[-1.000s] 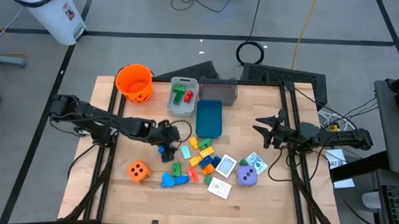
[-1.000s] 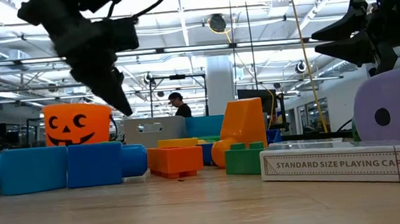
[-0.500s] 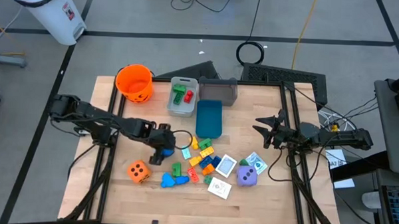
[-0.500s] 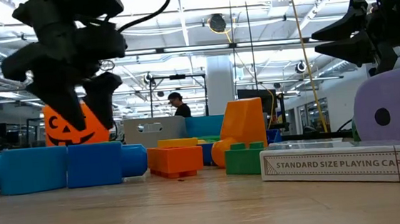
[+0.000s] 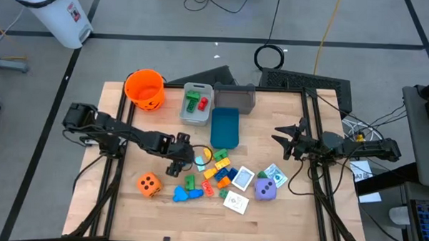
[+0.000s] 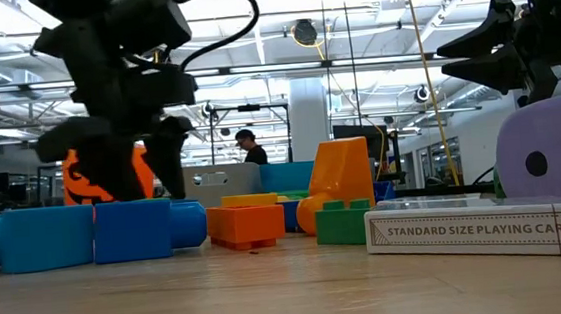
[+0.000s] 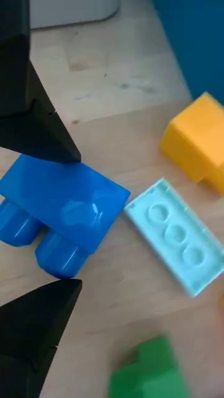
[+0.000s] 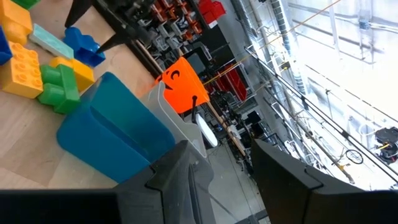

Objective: Pick & Place Toys
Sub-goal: Put the blue 2 stud gamepiece into the white bin

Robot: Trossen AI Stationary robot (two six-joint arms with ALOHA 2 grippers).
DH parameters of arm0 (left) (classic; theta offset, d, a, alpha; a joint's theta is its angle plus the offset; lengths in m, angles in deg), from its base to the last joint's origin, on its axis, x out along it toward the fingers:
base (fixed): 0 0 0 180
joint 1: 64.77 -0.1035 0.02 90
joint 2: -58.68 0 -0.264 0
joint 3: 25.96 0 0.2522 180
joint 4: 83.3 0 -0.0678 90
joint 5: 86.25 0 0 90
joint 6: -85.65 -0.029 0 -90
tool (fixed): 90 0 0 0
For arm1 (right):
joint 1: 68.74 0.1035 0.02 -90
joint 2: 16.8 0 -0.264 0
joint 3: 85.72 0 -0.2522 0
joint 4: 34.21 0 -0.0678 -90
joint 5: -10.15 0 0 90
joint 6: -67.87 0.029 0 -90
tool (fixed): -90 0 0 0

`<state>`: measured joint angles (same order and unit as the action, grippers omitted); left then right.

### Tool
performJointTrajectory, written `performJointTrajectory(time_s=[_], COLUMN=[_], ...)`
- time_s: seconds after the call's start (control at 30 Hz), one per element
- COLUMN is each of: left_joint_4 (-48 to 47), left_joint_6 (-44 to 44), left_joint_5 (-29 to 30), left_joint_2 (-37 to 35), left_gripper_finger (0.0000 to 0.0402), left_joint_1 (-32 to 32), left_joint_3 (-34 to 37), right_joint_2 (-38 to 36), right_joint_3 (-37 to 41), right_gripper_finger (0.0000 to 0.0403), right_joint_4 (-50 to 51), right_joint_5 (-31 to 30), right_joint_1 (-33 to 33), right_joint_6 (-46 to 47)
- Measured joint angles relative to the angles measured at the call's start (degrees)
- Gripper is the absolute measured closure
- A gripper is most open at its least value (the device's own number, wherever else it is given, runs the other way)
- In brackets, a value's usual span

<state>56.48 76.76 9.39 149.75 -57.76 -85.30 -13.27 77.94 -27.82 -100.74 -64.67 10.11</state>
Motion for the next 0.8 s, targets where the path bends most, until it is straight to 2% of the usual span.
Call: performJointTrajectory(time_s=[0.13,0.4,0.47,0.57,0.7,0.8], left_joint_4=[3.08,4.05,4.80,7.39,6.79,8.35], left_joint_6=[6.66,34.89,38.92,39.47,31.95,27.32], left_joint_5=[1.23,1.36,1.30,0.90,-2.20,-3.57], left_joint_2=[1.13,1.16,1.16,0.76,0.28,-1.07], left_gripper_finger=[0.0080,0.0080,0.0080,0.0080,0.0080,0.0080], left_joint_1=[-0.64,-2.29,-2.65,-3.21,-3.30,-3.30], left_joint_3=[-0.02,-0.02,0.00,0.23,-0.06,-2.84], right_joint_2=[-0.02,-0.02,-0.02,-0.02,-0.02,0.00], right_joint_3=[0.01,-0.01,0.01,-0.01,0.00,0.01], right_gripper_finger=[0.0234,0.0234,0.0234,0.0234,0.0234,0.0234], right_joint_4=[-0.11,-0.11,-0.13,-0.11,-0.07,-0.06], right_joint_5=[0.00,0.00,0.00,0.00,0.00,0.01], right_joint_1=[0.01,0.00,0.01,0.01,0.01,0.00], right_joint_6=[0.00,0.00,0.00,0.00,0.00,0.00])
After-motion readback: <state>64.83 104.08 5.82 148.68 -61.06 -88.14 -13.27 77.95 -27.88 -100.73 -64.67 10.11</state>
